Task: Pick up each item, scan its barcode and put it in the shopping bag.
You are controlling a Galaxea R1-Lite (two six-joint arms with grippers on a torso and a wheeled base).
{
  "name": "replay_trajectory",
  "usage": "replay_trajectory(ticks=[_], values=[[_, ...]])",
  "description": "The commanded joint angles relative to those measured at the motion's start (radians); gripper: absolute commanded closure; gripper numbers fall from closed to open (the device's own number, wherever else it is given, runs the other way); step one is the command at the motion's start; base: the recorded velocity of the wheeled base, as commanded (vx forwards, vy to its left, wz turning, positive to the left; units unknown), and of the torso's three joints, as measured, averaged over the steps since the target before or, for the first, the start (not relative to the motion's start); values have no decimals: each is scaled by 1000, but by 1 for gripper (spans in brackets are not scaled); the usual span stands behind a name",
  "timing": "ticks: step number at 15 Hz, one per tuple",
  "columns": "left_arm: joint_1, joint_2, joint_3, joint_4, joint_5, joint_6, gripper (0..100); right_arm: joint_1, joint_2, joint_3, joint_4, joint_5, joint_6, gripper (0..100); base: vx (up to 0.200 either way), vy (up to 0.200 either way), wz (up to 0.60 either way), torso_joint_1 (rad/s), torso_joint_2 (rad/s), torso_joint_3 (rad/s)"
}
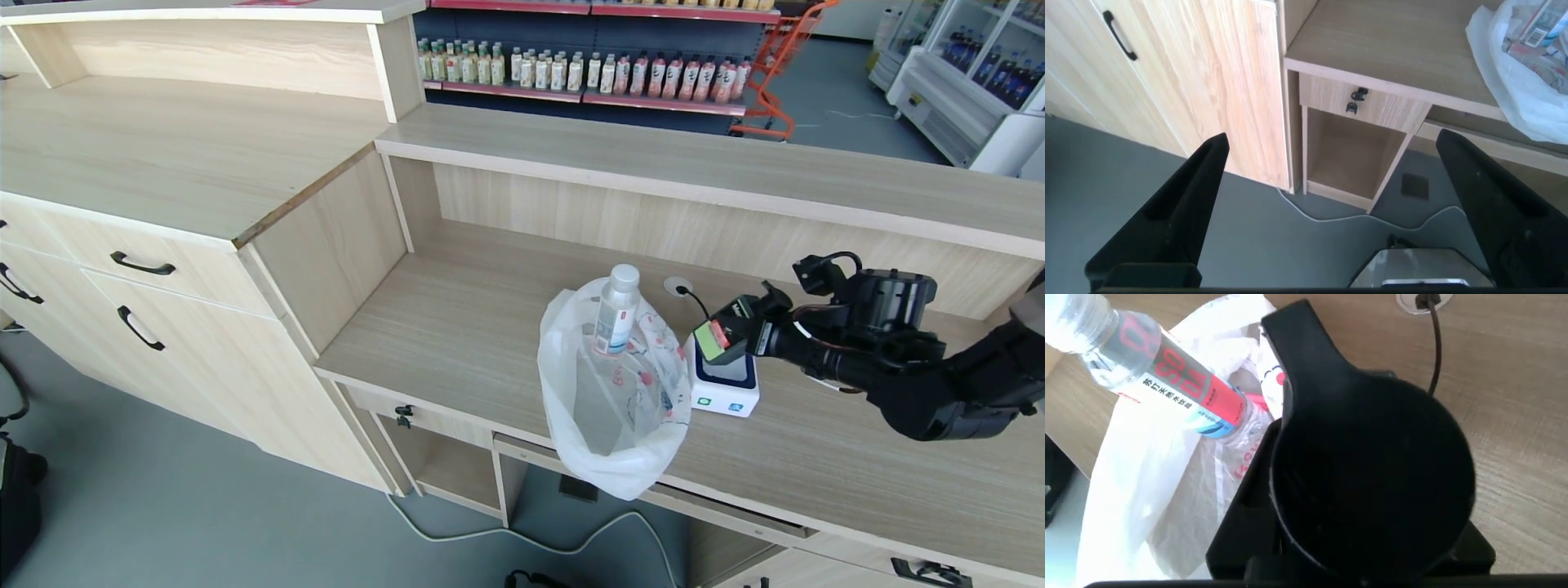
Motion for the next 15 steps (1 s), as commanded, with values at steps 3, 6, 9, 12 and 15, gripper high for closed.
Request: replay_trajectory(ticks=[3,6,9,12,15], values=[[0,0,0,0,0,0,0,-163,-373,348,-13,-2,-418,100,0,0,0,0,0,0],[0,0,0,0,0,0,0,-248,-530,434,-7,-2,-598,100,0,0,0,0,0,0],[0,0,0,0,0,0,0,-245,-543,437,-60,1,-682,100,0,0,0,0,0,0],[0,0,0,0,0,0,0,-186,-533,438,-53,34,-705,100,0,0,400,3,2,6],[0,0,0,0,0,0,0,-47,-496,432,-62,35,-710,100,0,0,400,-3,0,2]])
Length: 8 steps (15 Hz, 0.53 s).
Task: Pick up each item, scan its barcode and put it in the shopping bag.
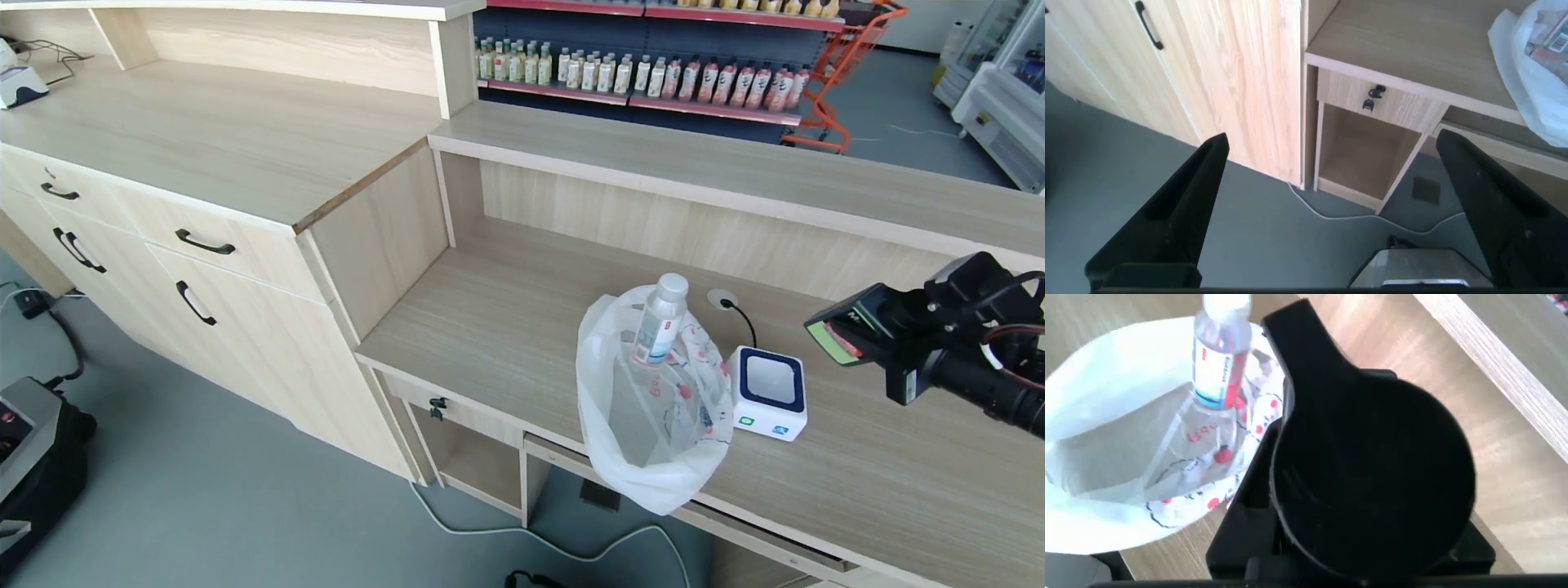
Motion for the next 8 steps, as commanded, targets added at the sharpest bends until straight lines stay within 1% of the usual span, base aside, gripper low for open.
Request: replay_trajectory(ticks=[1,3,8], values=[[0,0,0,0,0,0,0,100,42,-2,5,2,-7,100,0,0,0,0,0,0],[0,0,0,0,0,0,0,152,81,5,36,2,-17,100,0,0,0,0,0,0],[0,0,0,0,0,0,0,172,177,1,195,5,-17,100,0,0,0,0,0,0]])
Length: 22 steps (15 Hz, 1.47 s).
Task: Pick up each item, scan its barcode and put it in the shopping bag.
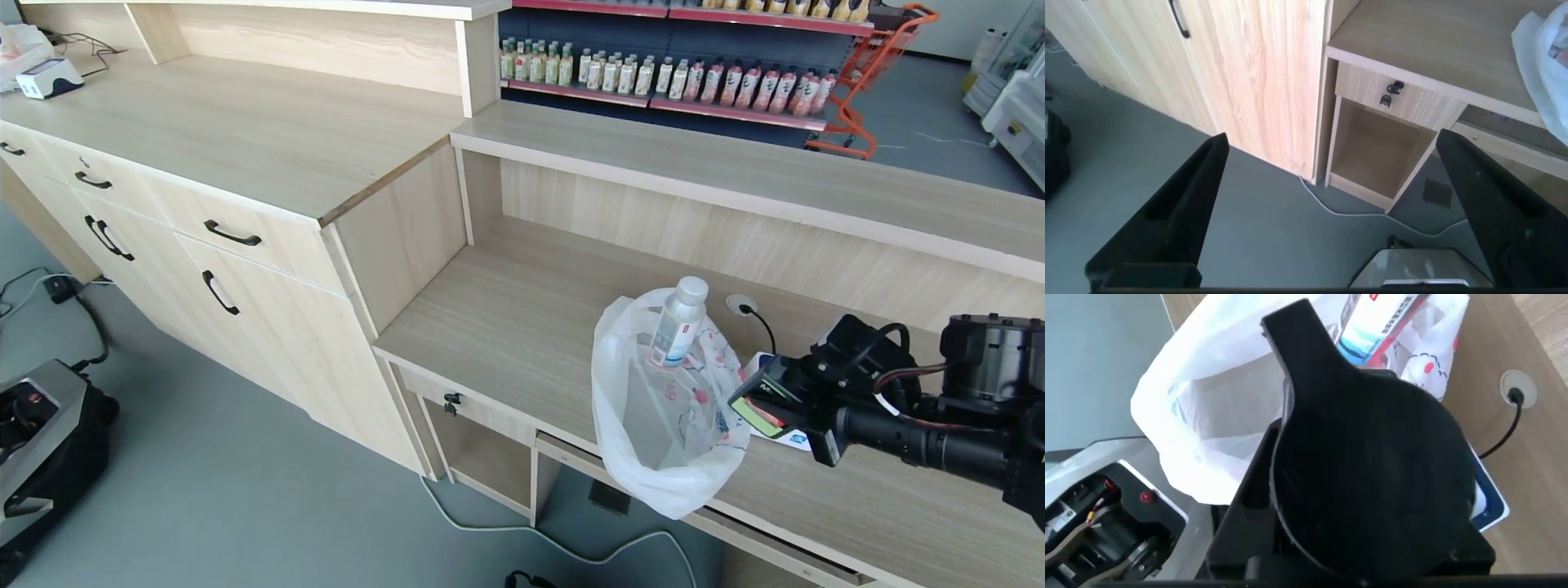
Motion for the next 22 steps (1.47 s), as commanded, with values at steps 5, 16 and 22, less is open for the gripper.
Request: replay_trajectory(ticks=[5,16,22], values=[[0,0,0,0,0,0,0,46,193,-14,-76,5,0,100,0,0,0,0,0,0],[0,0,0,0,0,0,0,95,383,-79,-217,108,8,100,0,0,0,0,0,0],[0,0,0,0,0,0,0,96,429,-104,-223,108,3,100,0,0,0,0,0,0]])
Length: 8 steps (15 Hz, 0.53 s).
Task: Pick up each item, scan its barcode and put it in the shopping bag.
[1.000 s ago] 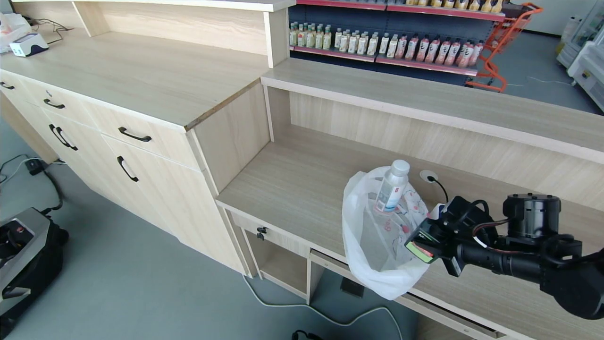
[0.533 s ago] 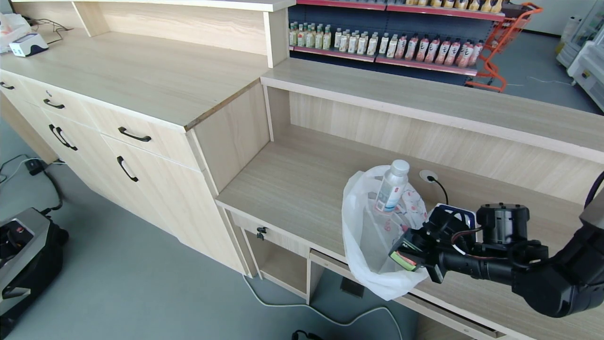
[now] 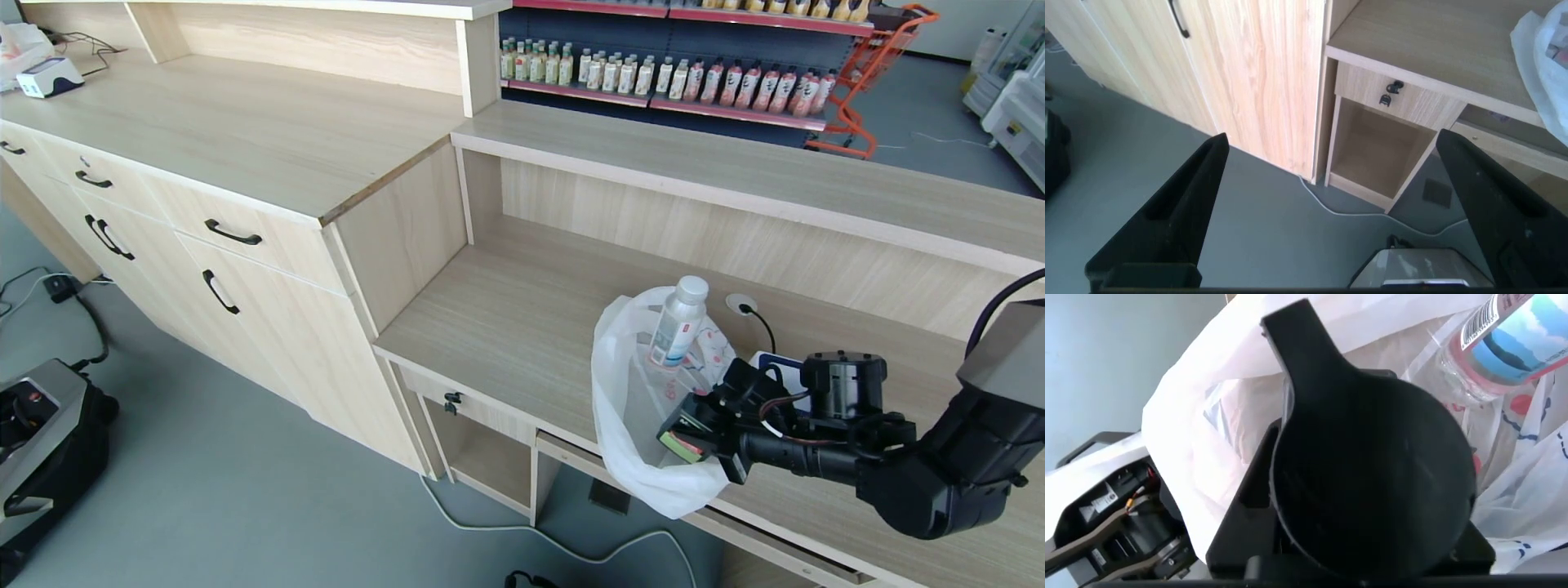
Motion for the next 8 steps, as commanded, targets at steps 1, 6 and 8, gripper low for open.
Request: replay_trajectory(ticks=[1,6,8], values=[[0,0,0,0,0,0,0,0,25,-3,-2,2,-3,100,0,0,0,0,0,0],[0,0,0,0,0,0,0,-6,69,-9,-16,0,-4,100,0,0,0,0,0,0],[0,0,0,0,0,0,0,-8,75,-14,-16,-3,-15,100,0,0,0,0,0,0]])
